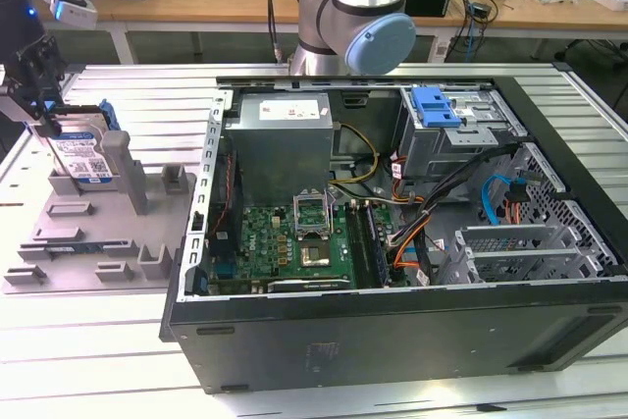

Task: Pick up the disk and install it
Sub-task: 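Pick up the disk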

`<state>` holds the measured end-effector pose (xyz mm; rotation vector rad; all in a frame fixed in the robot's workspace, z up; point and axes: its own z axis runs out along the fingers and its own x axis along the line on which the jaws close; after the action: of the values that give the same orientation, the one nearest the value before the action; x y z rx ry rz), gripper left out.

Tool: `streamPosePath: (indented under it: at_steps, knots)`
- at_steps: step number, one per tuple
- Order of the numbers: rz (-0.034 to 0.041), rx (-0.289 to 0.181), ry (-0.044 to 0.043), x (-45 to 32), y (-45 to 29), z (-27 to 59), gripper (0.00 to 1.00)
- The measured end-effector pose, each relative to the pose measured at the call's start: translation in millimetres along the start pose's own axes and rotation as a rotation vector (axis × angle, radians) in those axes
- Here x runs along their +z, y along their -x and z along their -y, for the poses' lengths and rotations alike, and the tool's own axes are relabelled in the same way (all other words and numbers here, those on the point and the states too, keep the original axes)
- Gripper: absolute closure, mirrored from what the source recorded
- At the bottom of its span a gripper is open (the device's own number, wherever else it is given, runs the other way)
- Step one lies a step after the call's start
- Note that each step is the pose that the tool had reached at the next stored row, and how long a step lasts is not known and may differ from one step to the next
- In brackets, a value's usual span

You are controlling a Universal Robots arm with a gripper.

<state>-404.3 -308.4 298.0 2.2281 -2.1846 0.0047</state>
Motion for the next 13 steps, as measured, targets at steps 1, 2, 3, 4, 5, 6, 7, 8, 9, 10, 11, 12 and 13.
streamPosePath:
  at_steps: [1,2,3,4,5,6,7,8,9,10,11,12,13]
  knots:
    - [0.0000,0.000,0.0001,0.1,0.0,-0.1,0.52]
    - [0.0000,0.000,0.0001,0.3,0.0,-0.1,0.52]
    - [0.0000,0.000,0.0001,0.5,0.0,-0.2,0.52]
    - [-0.0001,0.000,0.0001,0.7,0.0,-0.2,0.52]
    - [0.0000,0.000,0.0001,0.9,0.0,-0.2,0.53]
    - [0.0000,0.000,0.0001,1.1,0.0,-0.2,0.61]
    - [0.0000,0.000,0.0001,1.4,0.0,-0.3,0.61]
    - [0.0000,0.000,0.0001,1.5,0.0,-0.3,0.61]
    - [0.0000,0.000,0.0000,1.8,0.0,-0.3,0.61]
    - [0.0000,0.000,0.0000,2.0,0.0,-0.3,0.61]
    - [0.0000,0.000,0.0001,2.2,0.0,-0.4,0.61]
    - [-0.0001,0.000,0.0001,2.3,0.0,-0.4,0.61]
    - [-0.0001,0.000,0.0002,2.3,0.0,-0.5,0.61]
